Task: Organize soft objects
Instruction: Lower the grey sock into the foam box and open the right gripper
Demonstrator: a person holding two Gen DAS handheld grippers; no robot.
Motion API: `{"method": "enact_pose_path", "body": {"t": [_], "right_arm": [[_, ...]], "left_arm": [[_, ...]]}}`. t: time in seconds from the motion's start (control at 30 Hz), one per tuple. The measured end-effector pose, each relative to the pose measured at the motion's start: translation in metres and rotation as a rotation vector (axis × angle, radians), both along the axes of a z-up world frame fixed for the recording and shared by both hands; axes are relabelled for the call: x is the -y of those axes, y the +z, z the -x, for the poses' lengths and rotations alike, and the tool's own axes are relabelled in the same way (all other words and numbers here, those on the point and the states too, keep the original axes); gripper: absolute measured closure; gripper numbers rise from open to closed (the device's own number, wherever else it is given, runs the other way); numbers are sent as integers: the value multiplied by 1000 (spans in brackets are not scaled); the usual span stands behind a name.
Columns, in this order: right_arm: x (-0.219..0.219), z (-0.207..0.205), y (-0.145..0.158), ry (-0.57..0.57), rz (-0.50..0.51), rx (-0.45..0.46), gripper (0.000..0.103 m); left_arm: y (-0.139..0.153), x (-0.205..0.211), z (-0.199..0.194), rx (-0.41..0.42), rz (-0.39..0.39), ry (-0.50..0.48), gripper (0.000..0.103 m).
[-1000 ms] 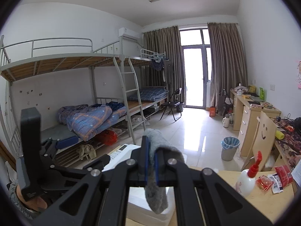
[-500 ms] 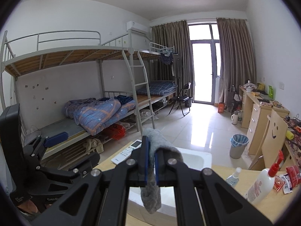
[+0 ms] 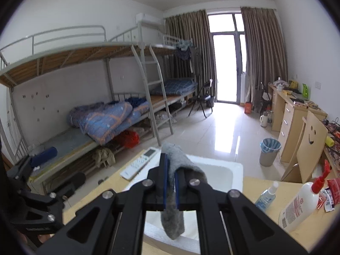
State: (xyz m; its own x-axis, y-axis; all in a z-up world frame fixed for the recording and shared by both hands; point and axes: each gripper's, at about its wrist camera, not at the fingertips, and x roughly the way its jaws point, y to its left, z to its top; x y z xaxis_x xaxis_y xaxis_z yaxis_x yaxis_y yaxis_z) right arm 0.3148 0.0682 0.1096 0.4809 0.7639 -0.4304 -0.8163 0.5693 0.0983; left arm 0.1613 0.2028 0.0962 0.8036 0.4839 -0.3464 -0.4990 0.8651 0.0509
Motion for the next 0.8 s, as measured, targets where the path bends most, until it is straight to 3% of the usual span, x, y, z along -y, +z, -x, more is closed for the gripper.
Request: {"method": "enact_pose_path", "body": {"t": [0.03,0.07,0.13,0.17,0.2,0.4,0.8], "right_arm": [[-1,-1,-2,-3,13,-7,93],[-3,-1,-4,-1,29,-11,84],[-4,-1,-7,-3,40,-17,58],[-5,-1,-8,-1,49,-24,36],[-7,0,-9,2,64,-31,24],[-7,3,-13,8,119,-39,22],[0,7,-9,16,135,-41,22]], "left_arm": [[-1,-1,1,1,5,-2,1],[-1,-2,1,1,9,-2,1],[-2,-3,1,-1,11,-1,1],[-2,-3,1,-2,12,-2,1],[-2,-3,2,-1,12,-1,1],[-1,-3,3,2,14,-3,1],[-2,1,11,11,14,-1,1]]}}
